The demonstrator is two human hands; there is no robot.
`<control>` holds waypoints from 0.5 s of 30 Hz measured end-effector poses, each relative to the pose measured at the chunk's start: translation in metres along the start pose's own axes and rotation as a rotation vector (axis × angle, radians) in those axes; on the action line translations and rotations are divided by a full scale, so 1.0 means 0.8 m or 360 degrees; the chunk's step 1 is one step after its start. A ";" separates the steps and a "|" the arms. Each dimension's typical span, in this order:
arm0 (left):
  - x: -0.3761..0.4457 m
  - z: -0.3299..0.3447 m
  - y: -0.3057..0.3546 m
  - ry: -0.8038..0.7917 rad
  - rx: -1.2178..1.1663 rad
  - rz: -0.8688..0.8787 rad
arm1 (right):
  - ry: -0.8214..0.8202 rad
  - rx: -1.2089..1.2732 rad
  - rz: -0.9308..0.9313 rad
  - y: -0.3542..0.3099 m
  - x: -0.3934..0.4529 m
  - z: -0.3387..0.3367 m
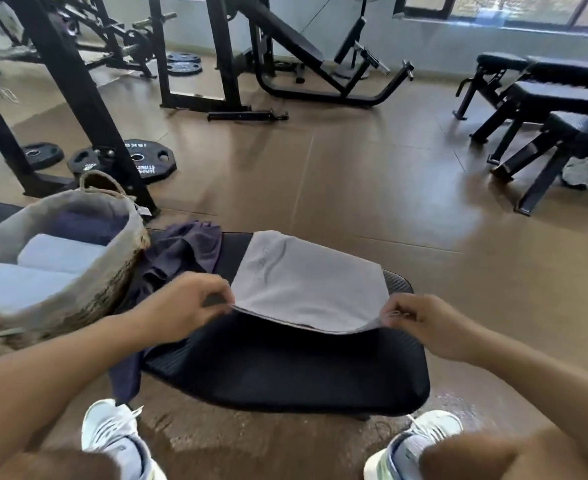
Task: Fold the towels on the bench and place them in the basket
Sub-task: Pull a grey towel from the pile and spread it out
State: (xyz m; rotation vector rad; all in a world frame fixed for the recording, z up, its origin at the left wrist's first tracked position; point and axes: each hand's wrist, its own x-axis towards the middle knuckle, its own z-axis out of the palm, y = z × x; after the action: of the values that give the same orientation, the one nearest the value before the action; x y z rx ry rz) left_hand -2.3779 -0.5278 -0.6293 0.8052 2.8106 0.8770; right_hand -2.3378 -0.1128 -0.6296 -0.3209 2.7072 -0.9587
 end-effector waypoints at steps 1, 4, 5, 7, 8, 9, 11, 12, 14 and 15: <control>-0.009 0.008 -0.004 -0.0045 0.0089 0.0046 | -0.0060 -0.0061 -0.0007 0.002 -0.006 0.006; -0.025 0.018 -0.016 -0.0113 0.0273 0.0039 | -0.0159 -0.0209 -0.0080 0.002 -0.015 0.010; -0.027 0.019 -0.018 -0.0157 0.0329 0.0025 | -0.0207 -0.0285 -0.0107 0.000 -0.017 0.010; -0.034 0.018 -0.022 -0.0285 0.0421 -0.0006 | -0.0328 -0.0390 -0.0122 -0.002 -0.021 0.013; -0.038 0.018 -0.023 -0.0359 0.0453 -0.0034 | -0.0383 -0.0435 -0.0131 -0.003 -0.023 0.016; -0.041 0.018 -0.022 -0.0428 0.0478 -0.0064 | -0.0432 -0.0499 -0.0156 -0.005 -0.024 0.018; -0.047 0.019 -0.017 -0.0537 0.0501 -0.0109 | -0.0542 -0.0688 -0.0189 -0.011 -0.027 0.025; -0.049 0.020 -0.011 -0.0596 0.0506 -0.0135 | -0.0623 -0.0772 -0.0182 -0.016 -0.030 0.028; -0.051 0.017 0.002 -0.0743 0.0520 -0.0216 | -0.0834 -0.0828 -0.0129 -0.029 -0.032 0.030; -0.049 0.014 0.010 -0.0808 0.0517 -0.0271 | -0.0926 -0.0807 -0.0083 -0.037 -0.030 0.029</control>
State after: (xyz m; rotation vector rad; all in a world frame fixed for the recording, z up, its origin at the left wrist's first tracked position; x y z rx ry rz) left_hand -2.3383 -0.5366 -0.6366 0.6860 2.5324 0.1534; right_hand -2.3044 -0.1423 -0.6243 -0.6494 2.3471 -0.1222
